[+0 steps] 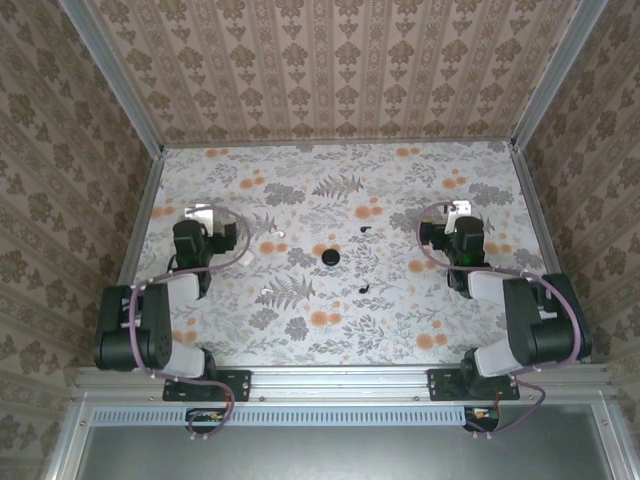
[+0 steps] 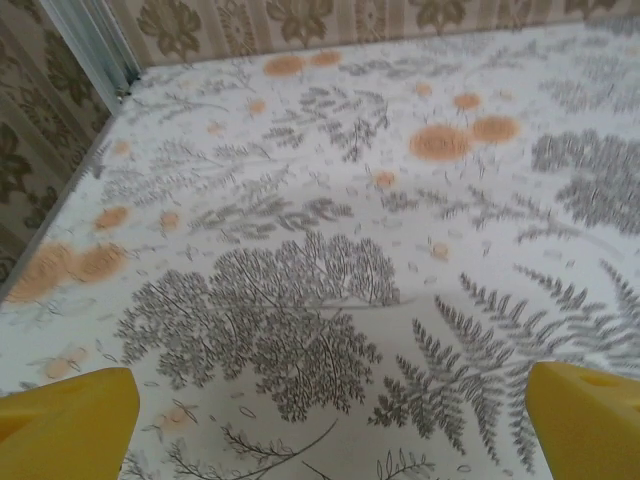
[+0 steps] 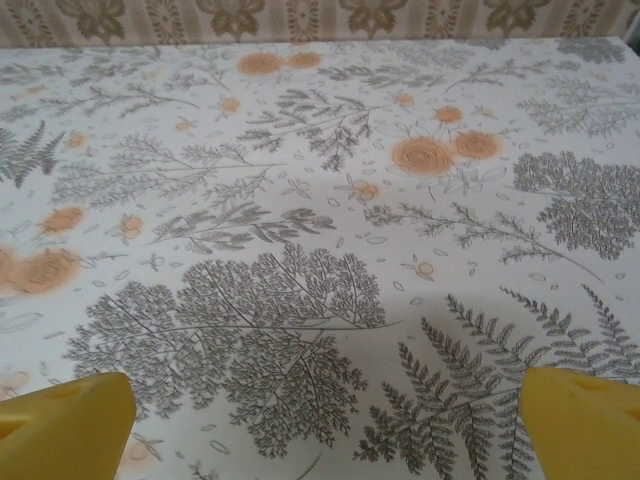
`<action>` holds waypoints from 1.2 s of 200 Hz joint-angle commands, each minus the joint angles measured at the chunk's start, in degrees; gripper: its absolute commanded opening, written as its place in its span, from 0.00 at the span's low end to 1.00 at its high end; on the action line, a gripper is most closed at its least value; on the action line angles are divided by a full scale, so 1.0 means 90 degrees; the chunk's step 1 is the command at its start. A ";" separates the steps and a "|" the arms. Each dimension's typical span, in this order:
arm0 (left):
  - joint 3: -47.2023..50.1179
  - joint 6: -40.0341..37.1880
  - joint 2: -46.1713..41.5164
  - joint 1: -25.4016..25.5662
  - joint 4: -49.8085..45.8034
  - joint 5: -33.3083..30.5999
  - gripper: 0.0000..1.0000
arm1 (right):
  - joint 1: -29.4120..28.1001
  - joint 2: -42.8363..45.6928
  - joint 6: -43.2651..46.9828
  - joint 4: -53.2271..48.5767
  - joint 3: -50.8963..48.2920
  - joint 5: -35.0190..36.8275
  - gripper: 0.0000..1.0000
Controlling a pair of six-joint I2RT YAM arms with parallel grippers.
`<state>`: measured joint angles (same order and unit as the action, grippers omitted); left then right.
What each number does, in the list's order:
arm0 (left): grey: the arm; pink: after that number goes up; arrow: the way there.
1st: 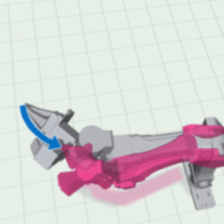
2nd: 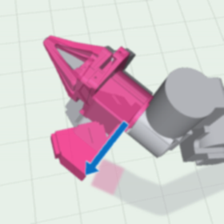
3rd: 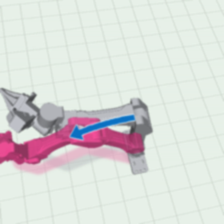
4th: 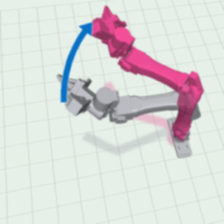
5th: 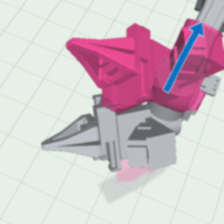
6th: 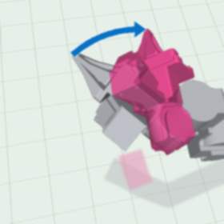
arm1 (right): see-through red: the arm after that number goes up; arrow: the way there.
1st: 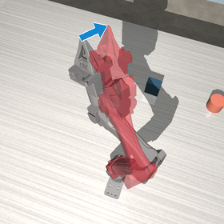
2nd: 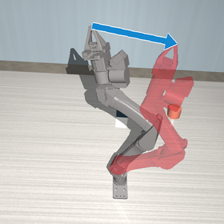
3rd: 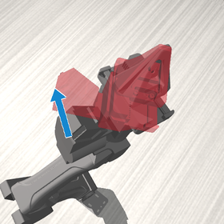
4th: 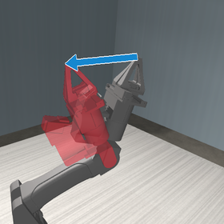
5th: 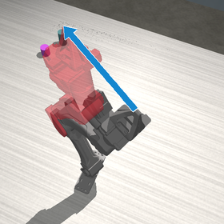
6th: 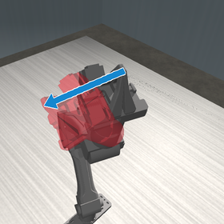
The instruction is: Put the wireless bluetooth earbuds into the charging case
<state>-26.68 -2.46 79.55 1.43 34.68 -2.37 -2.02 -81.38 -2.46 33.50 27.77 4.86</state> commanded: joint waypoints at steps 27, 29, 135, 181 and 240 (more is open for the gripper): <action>-0.1089 0.0895 -0.1270 0.0054 -0.3209 0.0374 1.00 | -0.0477 0.0819 -0.1342 -0.5123 0.2401 -0.0157 0.98; -0.1123 0.0924 -0.1309 0.0048 -0.3316 0.0430 1.00 | -0.0547 0.0815 -0.1366 -0.5259 0.2478 -0.0144 0.97; -0.1823 0.1834 -0.1473 0.1176 -0.5991 0.1620 0.92 | -0.4627 -0.2035 -0.3851 -0.8454 0.5563 0.0722 0.96; -0.1957 0.1920 -0.1398 0.1198 -0.6099 0.1908 0.91 | -0.4699 -0.3091 -0.3880 -0.8839 0.6365 0.0558 0.93; -0.1960 0.2045 -0.1277 0.1198 -0.5914 0.2146 0.91 | -0.4634 -0.3987 -0.3754 -0.8769 0.7096 0.0267 0.83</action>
<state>-42.54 14.39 67.16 11.97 -18.31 14.96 -44.25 -114.17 -36.23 -43.55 88.55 8.49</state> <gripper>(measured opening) 0.913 0.849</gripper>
